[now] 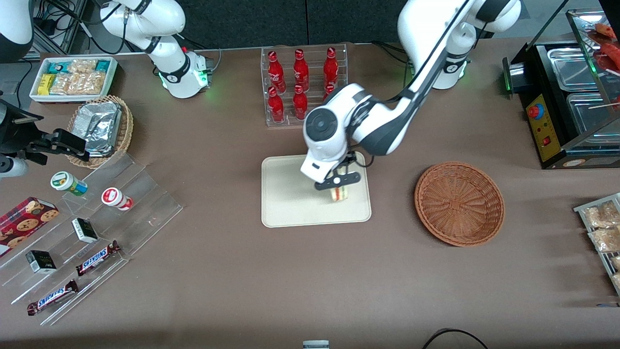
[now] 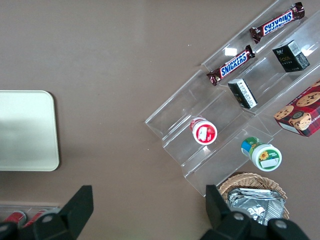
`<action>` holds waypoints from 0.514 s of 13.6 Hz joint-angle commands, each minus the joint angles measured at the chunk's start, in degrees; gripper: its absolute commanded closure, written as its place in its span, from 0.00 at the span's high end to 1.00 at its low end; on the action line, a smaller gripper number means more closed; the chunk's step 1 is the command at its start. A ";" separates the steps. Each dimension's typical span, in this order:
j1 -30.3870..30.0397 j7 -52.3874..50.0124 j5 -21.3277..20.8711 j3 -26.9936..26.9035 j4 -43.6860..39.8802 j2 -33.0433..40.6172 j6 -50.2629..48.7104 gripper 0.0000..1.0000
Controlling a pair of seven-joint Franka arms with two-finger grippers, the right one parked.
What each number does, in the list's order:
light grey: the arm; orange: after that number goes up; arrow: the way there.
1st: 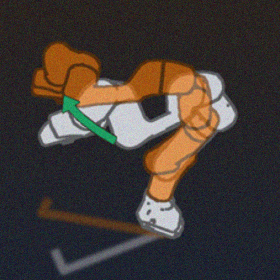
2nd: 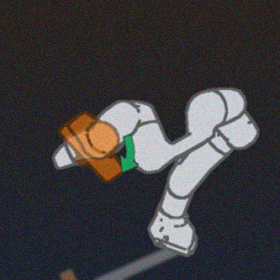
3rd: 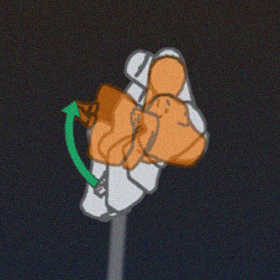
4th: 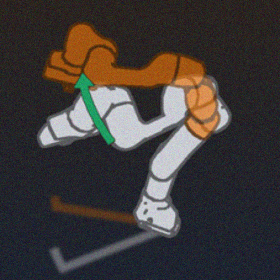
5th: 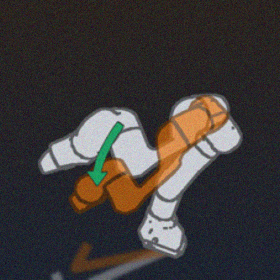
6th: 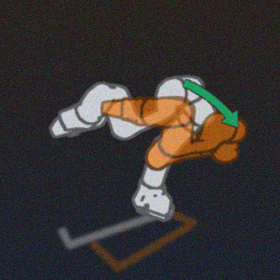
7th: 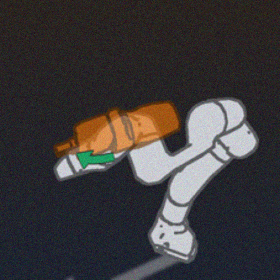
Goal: Place sandwich from basket to tray
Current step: 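Carry the held sandwich over the cream tray and lower it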
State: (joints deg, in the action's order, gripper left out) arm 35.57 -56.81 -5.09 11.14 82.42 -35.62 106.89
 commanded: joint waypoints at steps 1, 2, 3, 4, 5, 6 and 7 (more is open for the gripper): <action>2.66 -0.41 -0.80 -0.68 -5.96 -5.15 2.17 0.09; 3.54 -0.41 -0.89 -0.68 -5.96 -5.77 3.93 0.09; 3.72 -0.15 -0.98 -0.77 -6.05 -6.65 4.73 0.09; 3.81 0.12 -0.98 -0.77 -6.05 -7.00 5.34 0.09; 3.81 0.38 -0.98 -0.77 -5.87 -7.18 5.87 0.10; 3.90 0.47 -0.98 -0.77 -5.70 -7.44 5.96 0.10; 3.90 0.47 -1.07 -0.77 -5.70 -7.97 5.97 0.10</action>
State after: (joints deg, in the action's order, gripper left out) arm 38.74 -56.70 -5.40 11.12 78.53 -42.27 113.01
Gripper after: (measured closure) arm 0.850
